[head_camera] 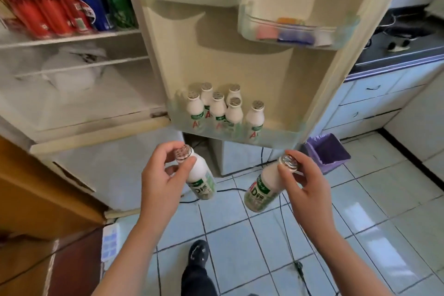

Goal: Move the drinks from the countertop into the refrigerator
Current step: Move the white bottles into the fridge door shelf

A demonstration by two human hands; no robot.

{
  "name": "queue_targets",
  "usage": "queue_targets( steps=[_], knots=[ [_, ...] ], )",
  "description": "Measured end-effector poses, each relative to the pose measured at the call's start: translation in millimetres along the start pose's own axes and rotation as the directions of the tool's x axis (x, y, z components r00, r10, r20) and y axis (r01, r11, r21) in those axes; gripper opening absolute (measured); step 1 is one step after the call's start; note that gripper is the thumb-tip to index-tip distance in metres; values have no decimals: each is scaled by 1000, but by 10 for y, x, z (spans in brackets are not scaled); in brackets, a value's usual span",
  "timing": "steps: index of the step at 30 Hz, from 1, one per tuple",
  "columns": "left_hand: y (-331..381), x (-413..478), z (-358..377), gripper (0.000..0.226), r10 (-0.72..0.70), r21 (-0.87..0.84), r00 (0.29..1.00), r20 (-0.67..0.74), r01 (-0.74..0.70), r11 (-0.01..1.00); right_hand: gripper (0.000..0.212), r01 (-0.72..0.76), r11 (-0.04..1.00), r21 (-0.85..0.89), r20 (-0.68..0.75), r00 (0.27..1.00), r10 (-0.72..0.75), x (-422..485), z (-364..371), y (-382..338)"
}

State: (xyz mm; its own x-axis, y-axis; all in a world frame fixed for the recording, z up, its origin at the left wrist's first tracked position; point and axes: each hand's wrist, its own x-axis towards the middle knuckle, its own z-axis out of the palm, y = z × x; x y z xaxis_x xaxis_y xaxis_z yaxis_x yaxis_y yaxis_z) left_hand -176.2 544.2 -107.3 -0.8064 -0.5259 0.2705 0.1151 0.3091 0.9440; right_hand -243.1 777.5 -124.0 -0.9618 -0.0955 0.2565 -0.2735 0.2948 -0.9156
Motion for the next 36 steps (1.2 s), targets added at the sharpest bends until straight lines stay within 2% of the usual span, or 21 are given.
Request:
queue_targets(
  steps=[5, 8, 10, 13, 19, 25, 29, 31, 36],
  knots=[
    [4, 1069, -222, 40, 89, -65, 996, 15, -88, 994, 27, 98, 995, -21, -121, 988, -100, 702, 517, -317],
    [12, 1606, -290, 33, 174, -15, 984, 37, -174, 985, 30, 146, 989, -19, -219, 965, -146, 1078, 783, -502],
    [-14, 1895, -302, 31, 226, 21, 972, 62, -228, 973, 22, 171, 985, 4, -323, 933, -160, 1259, 941, -591],
    [-76, 2221, -277, 29, 279, 57, 956, 93, -285, 957, 24, 219, 976, 5, -492, 850, -188, 1462, 1091, -650],
    [-267, 2482, -97, 25, 319, 45, 947, 30, -320, 946, 24, 186, 980, -67, -656, 732, -184, 1710, 1170, -594],
    [-457, 2586, 100, 24, 314, 83, 947, 74, -319, 944, 32, 86, 996, 19, -717, 696, -46, 1858, 1173, -433],
    [-589, 2643, 253, 24, 296, 119, 948, 121, -310, 943, 23, 56, 998, -9, -679, 732, -47, 2001, 1136, -328],
    [-665, 2670, 313, 24, 270, 130, 955, 127, -286, 949, 16, 25, 998, -66, -612, 789, -60, 2062, 1108, -265],
    [-850, 2715, 433, 25, 167, 162, 967, 194, -199, 967, 20, -83, 973, -215, -379, 925, -5, 2182, 1055, -64]
  ],
)
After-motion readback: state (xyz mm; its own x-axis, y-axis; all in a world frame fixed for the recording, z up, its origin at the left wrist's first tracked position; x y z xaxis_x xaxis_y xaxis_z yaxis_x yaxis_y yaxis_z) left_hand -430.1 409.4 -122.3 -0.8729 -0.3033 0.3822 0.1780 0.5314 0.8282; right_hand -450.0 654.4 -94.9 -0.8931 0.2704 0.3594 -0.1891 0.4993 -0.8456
